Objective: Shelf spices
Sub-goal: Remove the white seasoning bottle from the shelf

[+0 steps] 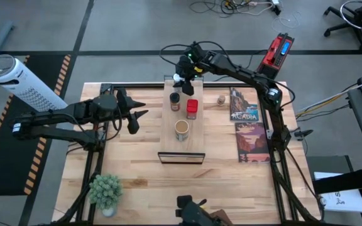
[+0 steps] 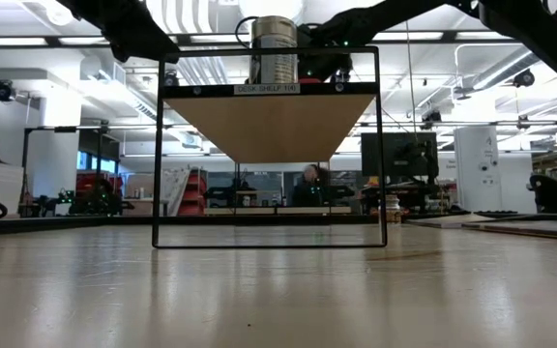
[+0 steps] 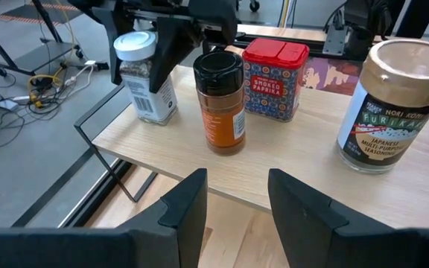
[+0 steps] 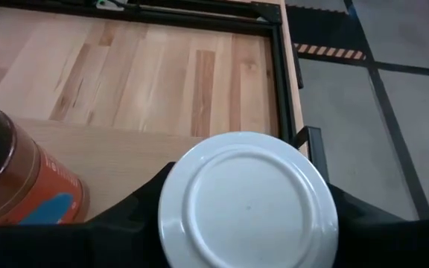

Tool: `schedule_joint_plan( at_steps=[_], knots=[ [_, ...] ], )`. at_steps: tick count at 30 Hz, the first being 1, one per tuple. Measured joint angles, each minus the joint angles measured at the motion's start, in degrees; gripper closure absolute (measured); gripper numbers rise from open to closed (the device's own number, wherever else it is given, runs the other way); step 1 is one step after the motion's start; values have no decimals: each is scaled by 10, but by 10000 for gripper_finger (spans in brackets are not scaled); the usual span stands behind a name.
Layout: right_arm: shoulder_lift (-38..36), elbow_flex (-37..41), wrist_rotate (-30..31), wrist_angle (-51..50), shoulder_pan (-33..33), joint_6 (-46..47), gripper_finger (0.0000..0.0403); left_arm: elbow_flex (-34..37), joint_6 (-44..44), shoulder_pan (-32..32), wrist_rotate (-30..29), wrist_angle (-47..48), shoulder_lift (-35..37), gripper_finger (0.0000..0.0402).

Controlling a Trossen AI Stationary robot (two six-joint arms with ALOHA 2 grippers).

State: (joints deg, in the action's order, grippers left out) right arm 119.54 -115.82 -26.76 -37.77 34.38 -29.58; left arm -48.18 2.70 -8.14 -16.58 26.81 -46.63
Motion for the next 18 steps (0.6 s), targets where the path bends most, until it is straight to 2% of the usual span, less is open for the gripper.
schedule_joint_plan(
  at_steps=[6, 18],
  knots=[
    [-36, 0, 0, -3, 6, -3, 221, 0, 0, 0, 0, 0, 0, 269],
    [-119, 0, 13, -90, 42, -11, 221, 0, 9, 0, 1, 3, 0, 269]
  ],
)
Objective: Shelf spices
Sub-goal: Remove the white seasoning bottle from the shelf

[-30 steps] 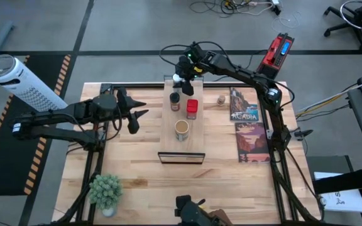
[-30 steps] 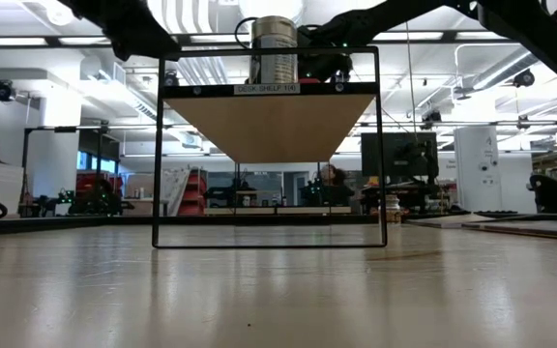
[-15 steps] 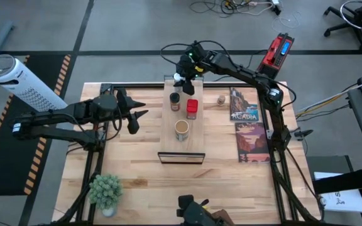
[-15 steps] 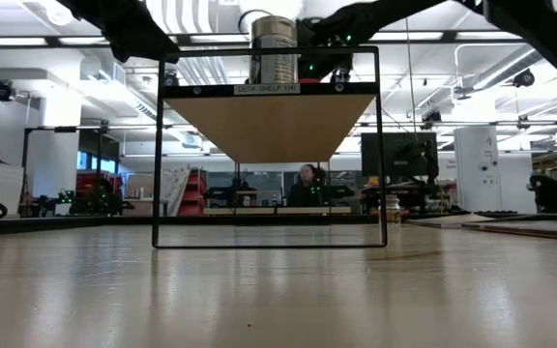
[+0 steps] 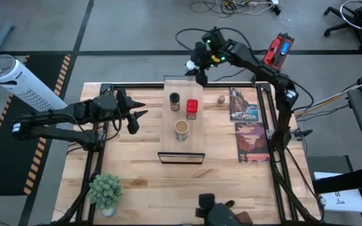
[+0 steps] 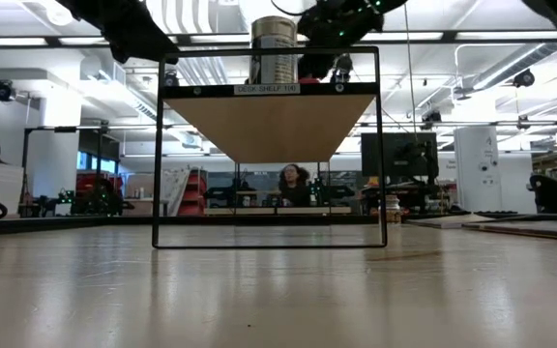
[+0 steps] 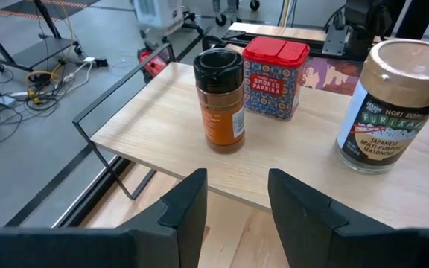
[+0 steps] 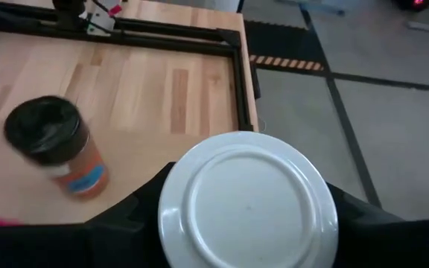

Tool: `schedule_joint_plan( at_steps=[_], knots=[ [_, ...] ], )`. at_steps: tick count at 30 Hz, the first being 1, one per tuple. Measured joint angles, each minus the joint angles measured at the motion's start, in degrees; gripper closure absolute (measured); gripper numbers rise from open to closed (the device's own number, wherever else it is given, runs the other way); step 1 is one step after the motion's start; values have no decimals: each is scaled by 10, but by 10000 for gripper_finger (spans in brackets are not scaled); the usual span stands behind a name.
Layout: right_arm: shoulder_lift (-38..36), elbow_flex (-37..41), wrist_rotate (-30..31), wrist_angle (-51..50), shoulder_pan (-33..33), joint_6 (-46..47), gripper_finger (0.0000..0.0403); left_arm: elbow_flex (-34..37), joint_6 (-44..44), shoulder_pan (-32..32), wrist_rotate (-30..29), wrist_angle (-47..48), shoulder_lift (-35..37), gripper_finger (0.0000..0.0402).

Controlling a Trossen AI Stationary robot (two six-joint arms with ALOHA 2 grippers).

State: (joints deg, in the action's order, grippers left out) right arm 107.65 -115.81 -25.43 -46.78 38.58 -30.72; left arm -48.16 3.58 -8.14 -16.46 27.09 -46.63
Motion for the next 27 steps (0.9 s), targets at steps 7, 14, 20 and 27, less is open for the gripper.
schedule_joint_plan(
  at_steps=[7, 14, 20, 27],
  knots=[
    [-15, 4, -2, -91, 20, 0, 221, 0, 0, 0, 1, 0, 0, 269],
    [-15, 43, -5, -132, 21, -1, 220, 0, 1, 0, 1, 0, 0, 269],
    [-46, 109, -5, -112, 30, -1, 221, 0, 2, 0, 6, 0, 0, 269],
    [-128, 233, -32, -29, 48, 31, 221, 0, 2, 0, 6, 0, -1, 269]
  ],
)
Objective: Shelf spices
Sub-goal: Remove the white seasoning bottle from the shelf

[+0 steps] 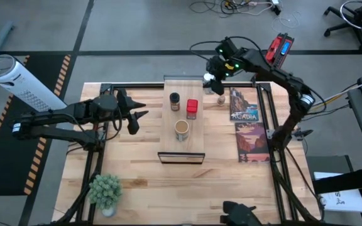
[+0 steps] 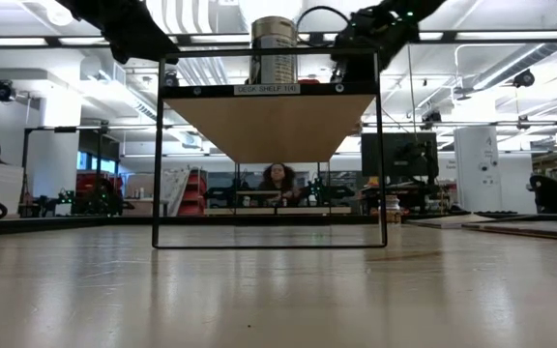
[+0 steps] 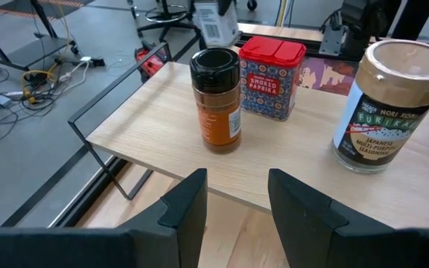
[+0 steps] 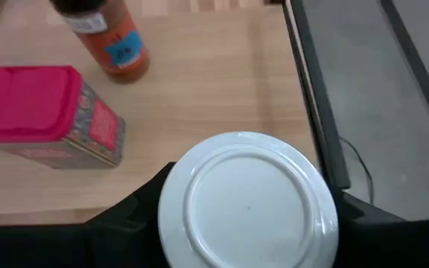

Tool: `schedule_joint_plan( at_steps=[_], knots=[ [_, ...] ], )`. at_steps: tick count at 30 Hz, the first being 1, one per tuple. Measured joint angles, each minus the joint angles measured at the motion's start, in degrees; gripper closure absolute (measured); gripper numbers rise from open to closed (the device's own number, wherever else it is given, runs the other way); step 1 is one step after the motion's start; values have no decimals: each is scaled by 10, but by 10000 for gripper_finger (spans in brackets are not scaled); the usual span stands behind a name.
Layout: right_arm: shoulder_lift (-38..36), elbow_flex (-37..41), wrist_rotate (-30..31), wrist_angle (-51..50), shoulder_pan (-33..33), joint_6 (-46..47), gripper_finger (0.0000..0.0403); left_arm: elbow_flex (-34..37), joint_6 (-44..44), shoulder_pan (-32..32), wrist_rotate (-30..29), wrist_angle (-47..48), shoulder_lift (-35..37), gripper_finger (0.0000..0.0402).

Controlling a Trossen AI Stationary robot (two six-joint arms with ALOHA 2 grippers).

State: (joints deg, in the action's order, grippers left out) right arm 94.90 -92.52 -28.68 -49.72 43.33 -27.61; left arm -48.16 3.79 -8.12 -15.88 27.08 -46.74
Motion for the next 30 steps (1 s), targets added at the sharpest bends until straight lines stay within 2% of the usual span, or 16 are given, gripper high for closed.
schedule_joint_plan(
  at_steps=[8, 13, 24, 30],
  knots=[
    [-92, 184, 2, 158, 11, 39, 220, 0, -1, 0, 0, -4, 0, 269],
    [-120, 266, 2, 237, 13, 56, 218, 0, -1, 0, 0, -4, 0, 269],
    [-117, 374, 2, 374, 18, 71, 218, 0, 2, 1, 0, -4, 0, 269],
    [-114, 401, 3, 428, 21, 43, 217, 0, 2, 1, 0, -3, 0, 269]
  ],
)
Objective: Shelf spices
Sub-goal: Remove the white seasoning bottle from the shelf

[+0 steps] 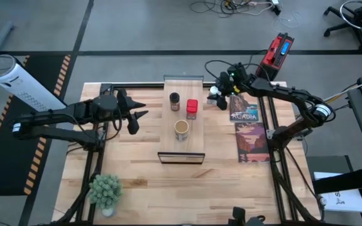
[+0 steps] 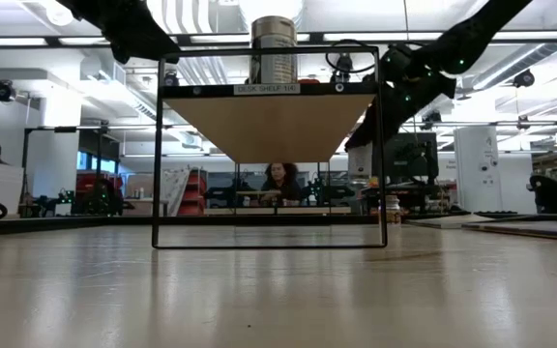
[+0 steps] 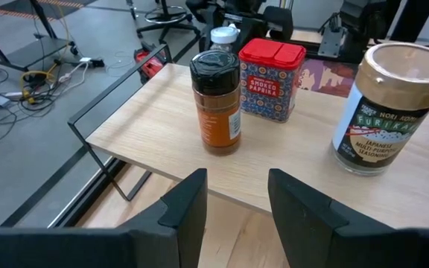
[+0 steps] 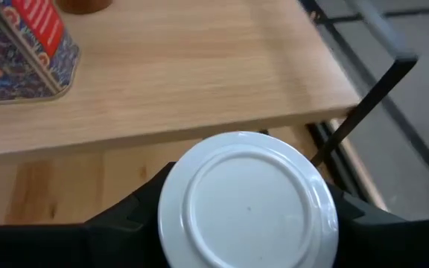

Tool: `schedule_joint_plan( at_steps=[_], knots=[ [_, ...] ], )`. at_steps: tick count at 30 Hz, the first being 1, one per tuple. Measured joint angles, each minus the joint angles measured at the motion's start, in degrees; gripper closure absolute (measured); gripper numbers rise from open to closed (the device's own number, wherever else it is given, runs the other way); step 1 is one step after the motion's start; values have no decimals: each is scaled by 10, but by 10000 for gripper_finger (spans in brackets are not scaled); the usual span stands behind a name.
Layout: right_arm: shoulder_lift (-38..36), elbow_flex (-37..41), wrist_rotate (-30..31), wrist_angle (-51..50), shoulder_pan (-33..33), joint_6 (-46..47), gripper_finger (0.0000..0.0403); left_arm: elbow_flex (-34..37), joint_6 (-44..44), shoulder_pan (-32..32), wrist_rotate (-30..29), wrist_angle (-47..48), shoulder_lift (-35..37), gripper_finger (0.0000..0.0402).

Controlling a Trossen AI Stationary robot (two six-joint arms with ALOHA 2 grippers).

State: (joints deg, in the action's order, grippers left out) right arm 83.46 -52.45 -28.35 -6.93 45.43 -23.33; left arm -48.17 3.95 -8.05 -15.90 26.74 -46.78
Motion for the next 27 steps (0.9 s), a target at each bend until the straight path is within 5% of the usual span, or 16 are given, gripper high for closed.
schedule_joint_plan(
  at_steps=[27],
  knots=[
    [129, 16, 5, 125, 20, -17, 218, 0, 4, 0, 0, 5, 0, 269]
  ],
)
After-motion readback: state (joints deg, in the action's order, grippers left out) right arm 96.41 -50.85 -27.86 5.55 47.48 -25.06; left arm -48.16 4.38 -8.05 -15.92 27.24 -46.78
